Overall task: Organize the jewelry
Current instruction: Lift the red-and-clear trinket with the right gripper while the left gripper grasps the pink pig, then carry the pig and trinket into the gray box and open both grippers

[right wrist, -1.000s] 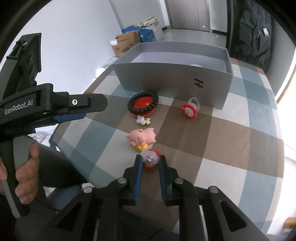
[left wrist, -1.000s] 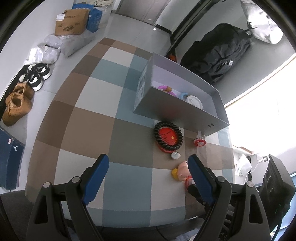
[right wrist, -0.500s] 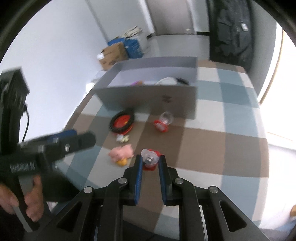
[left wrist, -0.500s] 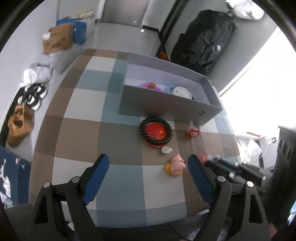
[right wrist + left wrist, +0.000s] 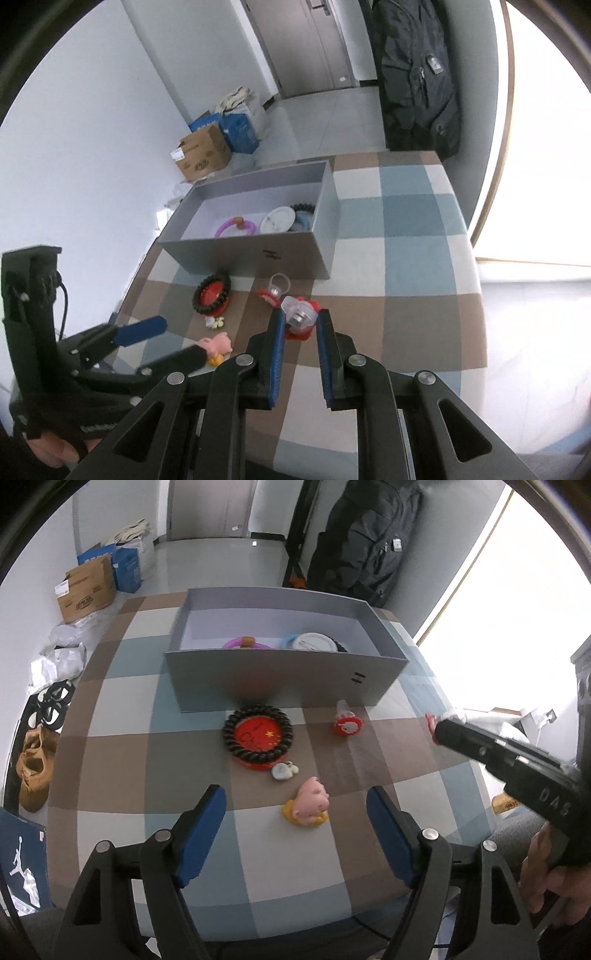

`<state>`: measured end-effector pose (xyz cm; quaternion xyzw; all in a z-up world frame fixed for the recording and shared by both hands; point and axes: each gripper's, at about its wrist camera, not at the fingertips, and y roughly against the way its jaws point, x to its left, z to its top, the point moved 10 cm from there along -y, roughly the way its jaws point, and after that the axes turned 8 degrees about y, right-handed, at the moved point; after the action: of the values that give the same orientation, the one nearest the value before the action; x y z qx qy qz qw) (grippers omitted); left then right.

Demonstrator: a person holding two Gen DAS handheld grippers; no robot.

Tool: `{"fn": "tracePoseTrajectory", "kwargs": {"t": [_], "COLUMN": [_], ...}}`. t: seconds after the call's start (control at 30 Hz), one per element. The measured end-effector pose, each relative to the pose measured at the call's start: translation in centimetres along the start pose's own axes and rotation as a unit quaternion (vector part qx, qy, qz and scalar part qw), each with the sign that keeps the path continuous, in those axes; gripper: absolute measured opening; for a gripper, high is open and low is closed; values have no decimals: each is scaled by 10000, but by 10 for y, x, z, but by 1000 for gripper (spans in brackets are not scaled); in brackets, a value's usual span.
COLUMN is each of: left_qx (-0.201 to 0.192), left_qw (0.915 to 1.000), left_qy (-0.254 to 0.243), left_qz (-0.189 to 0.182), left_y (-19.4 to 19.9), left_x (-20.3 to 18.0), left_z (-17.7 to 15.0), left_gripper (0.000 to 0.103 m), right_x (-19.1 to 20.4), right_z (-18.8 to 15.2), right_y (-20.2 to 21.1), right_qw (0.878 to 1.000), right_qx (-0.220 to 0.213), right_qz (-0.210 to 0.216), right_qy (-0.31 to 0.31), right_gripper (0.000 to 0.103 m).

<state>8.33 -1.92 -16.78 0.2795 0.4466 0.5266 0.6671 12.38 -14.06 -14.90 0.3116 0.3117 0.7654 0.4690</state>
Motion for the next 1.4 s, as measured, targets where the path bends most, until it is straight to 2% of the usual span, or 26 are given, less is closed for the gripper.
{"fn": "tracePoseTrajectory", "kwargs": {"t": [0.13,0.37,0.43,0.47,0.53,0.6,0.83,1.03,1.4], "left_qx": [68,175,212,228,239,297,312,336,118], "left_qw": [9999,9996,9993,9990,9984,9983,9977,9987,9998], "left_qy": [-150,-179,-231,-266,-320,-327,-509,-327,-81], "left_qz": [39,144,190,264,391,368,329,178,-103], "left_y": [-4,-13,-14,-16,-19,-22,-22,-17,-6], "left_x": [-7,-7,-7,-7,-4,-5,-11,-11,-17], "left_z": [-5,-8,-8,-10,-11,-13,-16,-15,4], "left_gripper": [67,64,50,46,29,23,23,23,23], "right_x": [-1,-1,-3,-4,-6,-6,-5,-3,-1], "right_z": [2,2,1,1,1,2,1,1,2], "right_y": [2,2,1,0,0,2,1,-1,-6], "right_qw": [10000,9999,9999,9999,9998,9998,9998,9998,9997], "right_qx": [-33,-45,-12,3,7,-17,-2,28,76], "right_qz": [26,106,113,120,116,123,113,123,136], "right_qy": [-36,-45,-89,-114,-159,-179,-170,-143,-172], "right_gripper": [16,16,16,16,16,16,16,16,16]}}
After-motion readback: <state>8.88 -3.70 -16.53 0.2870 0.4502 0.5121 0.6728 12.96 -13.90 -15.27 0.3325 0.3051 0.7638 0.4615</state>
